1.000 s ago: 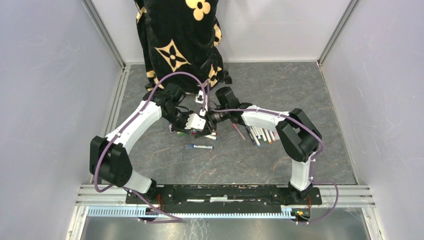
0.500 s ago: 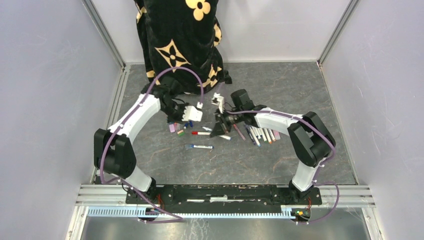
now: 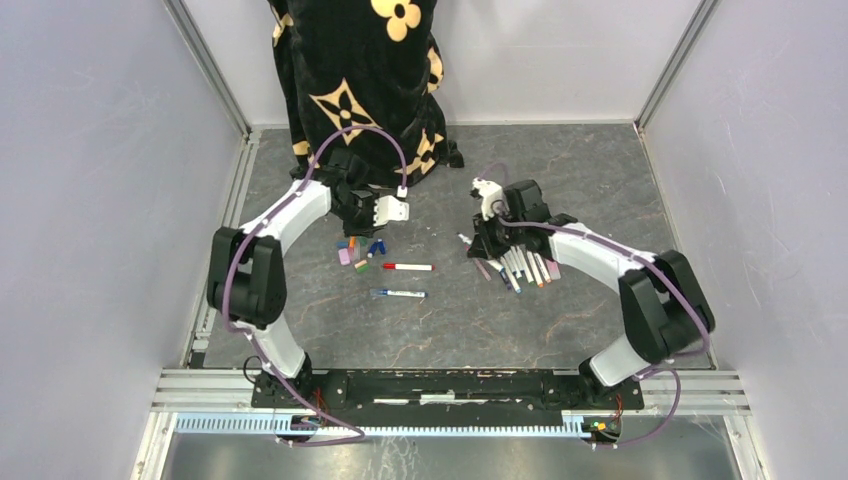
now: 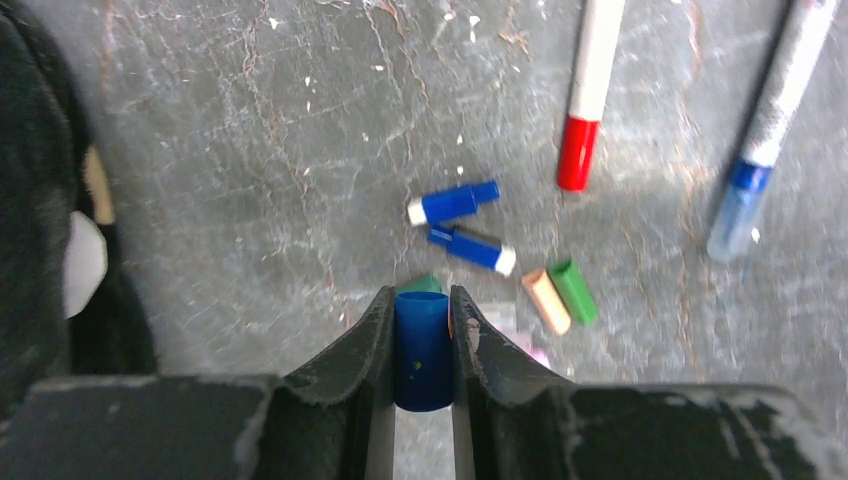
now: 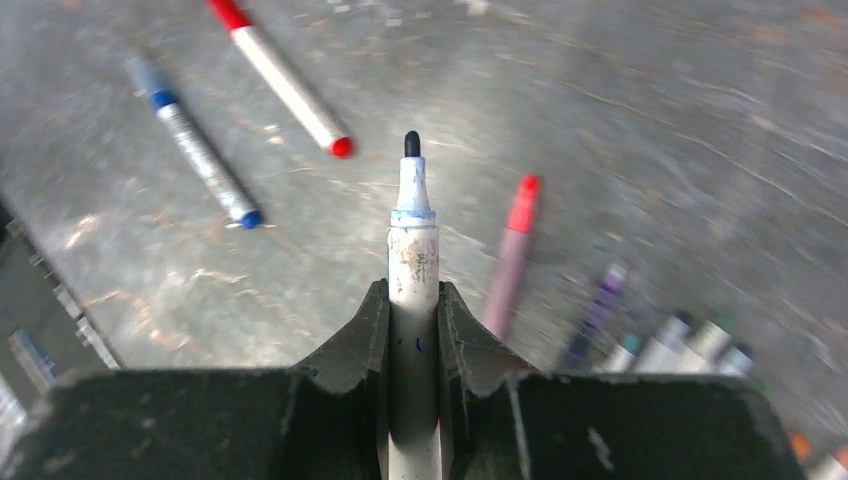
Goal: Open the pen caps
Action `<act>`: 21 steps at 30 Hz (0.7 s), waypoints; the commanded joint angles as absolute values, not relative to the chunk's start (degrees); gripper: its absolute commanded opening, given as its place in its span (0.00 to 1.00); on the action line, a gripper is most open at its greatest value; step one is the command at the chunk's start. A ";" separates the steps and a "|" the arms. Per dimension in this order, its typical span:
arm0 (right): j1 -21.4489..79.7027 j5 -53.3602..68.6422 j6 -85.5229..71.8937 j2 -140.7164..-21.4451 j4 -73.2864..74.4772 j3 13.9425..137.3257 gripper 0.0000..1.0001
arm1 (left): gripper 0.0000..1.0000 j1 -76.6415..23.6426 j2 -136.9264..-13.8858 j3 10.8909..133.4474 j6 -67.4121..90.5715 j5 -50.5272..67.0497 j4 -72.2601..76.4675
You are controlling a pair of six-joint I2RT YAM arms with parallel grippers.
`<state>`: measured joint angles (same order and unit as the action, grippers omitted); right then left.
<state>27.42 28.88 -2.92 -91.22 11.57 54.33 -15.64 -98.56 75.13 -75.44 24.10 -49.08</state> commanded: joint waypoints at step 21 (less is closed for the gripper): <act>24.34 -7.43 -11.45 -82.18 -5.21 35.78 0.31 | 0.44 -18.23 -107.14 78.07 -55.73 24.47 -38.45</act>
